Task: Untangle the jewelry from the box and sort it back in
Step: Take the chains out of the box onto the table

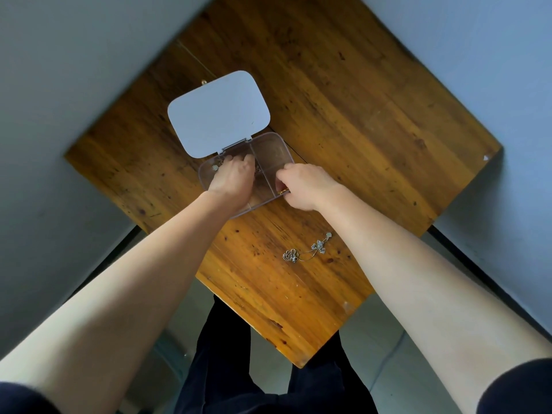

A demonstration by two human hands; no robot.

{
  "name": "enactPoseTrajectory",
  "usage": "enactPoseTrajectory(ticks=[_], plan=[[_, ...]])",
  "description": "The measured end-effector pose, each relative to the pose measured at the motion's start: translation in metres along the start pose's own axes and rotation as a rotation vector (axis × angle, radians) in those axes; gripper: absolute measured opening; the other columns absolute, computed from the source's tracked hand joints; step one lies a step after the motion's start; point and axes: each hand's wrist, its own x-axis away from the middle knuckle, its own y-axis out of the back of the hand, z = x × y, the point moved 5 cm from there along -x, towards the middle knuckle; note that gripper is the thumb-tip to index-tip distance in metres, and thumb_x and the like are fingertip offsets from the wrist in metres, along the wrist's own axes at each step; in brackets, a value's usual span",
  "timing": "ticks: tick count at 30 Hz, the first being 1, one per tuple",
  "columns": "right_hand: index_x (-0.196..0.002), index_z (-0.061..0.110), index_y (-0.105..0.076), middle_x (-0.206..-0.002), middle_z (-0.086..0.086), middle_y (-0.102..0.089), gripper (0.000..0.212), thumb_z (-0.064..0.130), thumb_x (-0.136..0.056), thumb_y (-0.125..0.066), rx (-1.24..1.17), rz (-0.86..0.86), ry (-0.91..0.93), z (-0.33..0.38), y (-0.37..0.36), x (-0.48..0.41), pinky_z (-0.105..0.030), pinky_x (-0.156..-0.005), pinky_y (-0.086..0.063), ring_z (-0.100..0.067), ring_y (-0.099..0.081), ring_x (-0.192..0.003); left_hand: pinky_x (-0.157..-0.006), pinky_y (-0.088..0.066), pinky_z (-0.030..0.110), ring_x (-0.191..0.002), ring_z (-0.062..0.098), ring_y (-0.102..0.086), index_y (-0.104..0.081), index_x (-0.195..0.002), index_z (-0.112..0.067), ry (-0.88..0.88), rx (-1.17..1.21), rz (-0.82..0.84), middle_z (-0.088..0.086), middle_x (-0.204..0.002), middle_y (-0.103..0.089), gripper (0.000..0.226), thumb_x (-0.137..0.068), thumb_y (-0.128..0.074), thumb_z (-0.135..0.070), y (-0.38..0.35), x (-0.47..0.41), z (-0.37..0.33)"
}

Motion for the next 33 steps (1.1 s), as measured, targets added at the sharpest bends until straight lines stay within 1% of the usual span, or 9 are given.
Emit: enactPoseTrajectory(ticks=[6, 10, 14, 18, 21, 23, 28, 31, 33], plan=[[-0.108, 0.022, -0.068, -0.110, 0.002, -0.067, 0.020, 0.032, -0.091, -0.073, -0.130, -0.128, 0.040, -0.002, 0.005, 0.013, -0.022, -0.061, -0.037, -0.014, -0.060, -0.086, -0.082, -0.045, 0.040, -0.112, 0.036, -0.051, -0.057, -0.121, -0.004, 0.013, 0.010, -0.035, 0.019, -0.120, -0.059, 0.032, -0.090, -0.063, 0.002, -0.004, 0.003, 0.002], [-0.097, 0.024, -0.071, -0.103, 0.005, -0.068, 0.012, 0.031, -0.090, -0.076, -0.247, -0.212, 0.020, -0.003, 0.006, 0.025, -0.019, -0.064, -0.047, -0.012, -0.064, -0.084, -0.070, -0.049, 0.040, -0.094, 0.035, -0.057, -0.064, -0.109, -0.003, 0.024, 0.058, -0.059, 0.018, -0.112, -0.056, 0.016, -0.094, -0.060, -0.002, -0.004, 0.006, 0.001], [-0.093, 0.028, -0.072, -0.091, 0.013, -0.065, 0.011, 0.037, -0.088, -0.076, -0.475, -0.270, -0.109, -0.006, -0.001, 0.037, -0.014, -0.062, -0.043, -0.001, -0.057, -0.072, -0.068, -0.055, 0.040, -0.084, 0.030, -0.058, -0.062, -0.106, -0.002, 0.032, 0.097, -0.075, 0.016, -0.116, -0.050, 0.012, -0.096, -0.060, -0.008, -0.003, 0.009, 0.000], [-0.089, 0.032, -0.069, -0.080, 0.019, -0.067, 0.012, 0.040, -0.085, -0.078, -0.786, -0.377, -0.306, -0.011, -0.017, 0.058, -0.009, -0.061, -0.049, 0.000, -0.065, -0.073, -0.060, -0.040, 0.035, -0.075, 0.027, -0.054, -0.053, -0.092, -0.011, 0.023, 0.168, -0.086, 0.014, -0.096, -0.063, 0.008, -0.095, -0.061, -0.012, 0.004, 0.008, 0.005], [-0.092, 0.030, -0.072, -0.079, 0.016, -0.071, 0.010, 0.037, -0.087, -0.076, -0.944, -0.445, -0.407, -0.014, -0.035, 0.080, -0.008, -0.061, -0.051, 0.001, -0.068, -0.070, -0.063, -0.048, 0.035, -0.078, 0.026, -0.062, -0.062, -0.091, -0.010, 0.002, 0.268, -0.091, 0.009, -0.088, -0.069, 0.007, -0.092, -0.067, -0.016, 0.012, 0.012, 0.010], [-0.095, 0.029, -0.073, -0.079, 0.015, -0.072, 0.010, 0.037, -0.089, -0.075, -0.979, -0.460, -0.459, -0.015, -0.047, 0.092, -0.011, -0.063, -0.054, 0.003, -0.069, -0.070, -0.068, -0.054, 0.035, -0.080, 0.022, -0.063, -0.068, -0.092, -0.011, 0.017, 0.381, -0.158, 0.005, -0.088, -0.070, 0.009, -0.090, -0.070, -0.020, 0.022, 0.017, 0.013], [-0.095, 0.032, -0.071, -0.079, 0.015, -0.072, 0.008, 0.036, -0.089, -0.074, -1.008, -0.432, -0.550, -0.018, -0.074, 0.117, -0.010, -0.063, -0.051, -0.001, -0.070, -0.072, -0.059, -0.044, 0.011, -0.073, 0.009, -0.063, -0.067, -0.090, -0.017, 0.088, 0.679, -0.398, -0.004, -0.084, -0.068, 0.007, -0.089, -0.073, -0.021, 0.053, 0.045, 0.006], [-0.099, 0.028, -0.072, -0.091, 0.010, -0.072, 0.011, 0.035, -0.090, -0.074, -0.928, -0.345, -0.623, -0.022, -0.094, 0.124, -0.023, -0.077, -0.054, -0.009, -0.068, -0.085, -0.057, -0.046, 0.011, -0.066, 0.003, -0.060, -0.066, -0.083, -0.016, 0.027, 0.857, -0.452, -0.009, -0.076, -0.066, 0.012, -0.085, -0.077, -0.020, 0.056, 0.075, -0.012], [-0.102, 0.025, -0.073, -0.101, 0.006, -0.073, 0.012, 0.032, -0.093, -0.071, -0.842, -0.297, -0.668, -0.026, -0.105, 0.128, -0.020, -0.081, -0.047, -0.010, -0.064, -0.093, -0.055, -0.045, 0.015, -0.060, 0.001, -0.055, -0.064, -0.079, -0.016, -0.009, 0.921, -0.427, -0.011, -0.071, -0.064, 0.016, -0.082, -0.079, -0.017, 0.041, 0.097, -0.027]])
